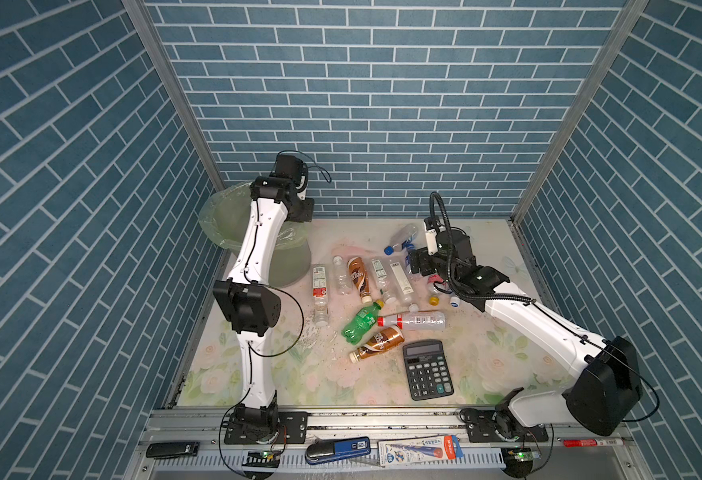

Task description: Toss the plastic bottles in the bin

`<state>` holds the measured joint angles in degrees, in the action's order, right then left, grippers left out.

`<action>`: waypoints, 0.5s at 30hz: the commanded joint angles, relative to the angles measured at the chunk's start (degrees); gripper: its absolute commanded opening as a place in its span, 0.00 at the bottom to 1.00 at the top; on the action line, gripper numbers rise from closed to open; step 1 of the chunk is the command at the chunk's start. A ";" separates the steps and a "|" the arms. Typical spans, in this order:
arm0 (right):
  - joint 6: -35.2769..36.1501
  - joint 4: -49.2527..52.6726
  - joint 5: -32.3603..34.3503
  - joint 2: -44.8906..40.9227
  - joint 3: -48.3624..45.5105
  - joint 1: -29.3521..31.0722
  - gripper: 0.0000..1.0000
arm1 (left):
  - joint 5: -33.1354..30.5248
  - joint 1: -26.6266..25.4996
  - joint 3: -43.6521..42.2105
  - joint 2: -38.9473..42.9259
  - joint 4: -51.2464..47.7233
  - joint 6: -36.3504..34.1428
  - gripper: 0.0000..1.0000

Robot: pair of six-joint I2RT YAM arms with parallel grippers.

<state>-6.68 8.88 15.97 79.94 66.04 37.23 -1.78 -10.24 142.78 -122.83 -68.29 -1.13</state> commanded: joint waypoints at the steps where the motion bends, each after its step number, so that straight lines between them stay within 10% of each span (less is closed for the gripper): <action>1: -2.29 -0.20 1.51 -0.44 -1.84 0.30 0.95 | -0.95 -3.20 5.59 -4.09 6.02 -3.09 0.00; 15: -3.78 0.38 2.88 -1.45 -3.53 0.27 0.95 | 4.57 -8.07 7.34 -7.55 10.99 -2.78 0.05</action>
<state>-8.60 8.97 17.76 79.72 64.34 37.23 -0.95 -16.25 150.39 -129.45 -62.08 -4.03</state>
